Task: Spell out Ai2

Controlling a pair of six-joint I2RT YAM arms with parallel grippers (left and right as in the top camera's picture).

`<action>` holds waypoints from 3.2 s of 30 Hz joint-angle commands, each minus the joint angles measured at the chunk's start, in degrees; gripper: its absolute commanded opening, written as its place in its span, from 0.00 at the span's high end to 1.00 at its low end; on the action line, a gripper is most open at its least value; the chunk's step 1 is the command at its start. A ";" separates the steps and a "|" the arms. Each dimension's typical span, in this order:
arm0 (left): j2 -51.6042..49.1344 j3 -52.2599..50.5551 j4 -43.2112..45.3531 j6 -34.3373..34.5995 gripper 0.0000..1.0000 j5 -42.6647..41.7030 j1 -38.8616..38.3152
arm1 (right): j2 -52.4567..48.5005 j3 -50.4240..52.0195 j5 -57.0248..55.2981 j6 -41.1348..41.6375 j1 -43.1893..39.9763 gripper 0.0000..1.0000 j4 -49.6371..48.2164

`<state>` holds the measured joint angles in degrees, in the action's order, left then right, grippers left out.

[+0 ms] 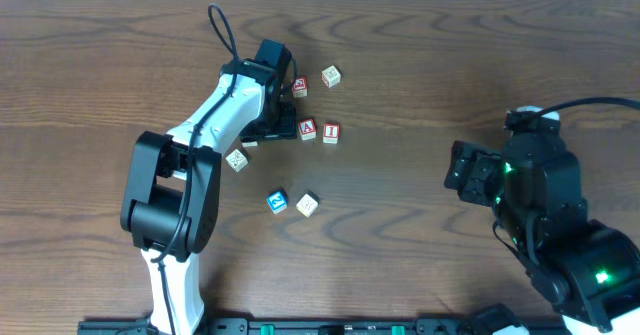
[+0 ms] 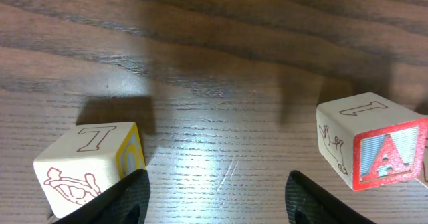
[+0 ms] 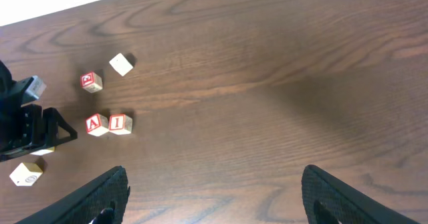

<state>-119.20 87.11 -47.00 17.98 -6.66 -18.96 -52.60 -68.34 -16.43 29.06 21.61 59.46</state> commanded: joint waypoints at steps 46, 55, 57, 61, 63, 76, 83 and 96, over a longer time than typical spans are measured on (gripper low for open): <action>2.32 -0.50 6.84 1.79 0.64 7.08 -2.99 | 0.09 -0.24 -1.42 -0.87 -0.22 0.16 1.27; 2.29 -0.83 7.39 3.06 0.65 7.10 -3.10 | 0.09 -0.26 -1.40 -0.87 -0.22 0.17 1.27; 2.29 -0.90 7.43 3.23 0.65 7.10 -3.30 | 0.09 -0.24 -1.40 -0.87 -0.22 0.17 1.27; 2.29 -1.81 8.66 3.78 0.65 7.13 -3.87 | 0.09 -0.24 -1.40 -0.87 -0.22 0.17 1.33; 2.29 -2.45 9.60 3.78 0.64 7.30 -4.00 | 0.09 -0.24 -1.44 -0.87 -0.22 0.17 1.66; 2.27 -4.61 12.61 3.93 0.64 7.23 -4.00 | 0.09 -0.24 -2.27 -0.87 -0.22 0.17 2.08; 2.27 -4.61 12.81 4.59 0.61 6.60 -4.02 | 0.09 -0.24 -2.27 -0.87 -0.22 0.17 2.08; 2.27 -4.61 14.01 5.31 0.54 5.14 -4.61 | 0.09 -0.24 -2.27 -0.85 -0.22 0.17 2.08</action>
<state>-118.30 82.74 -33.10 22.70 -1.32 -23.11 -52.60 -68.34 -17.65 29.06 21.61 61.52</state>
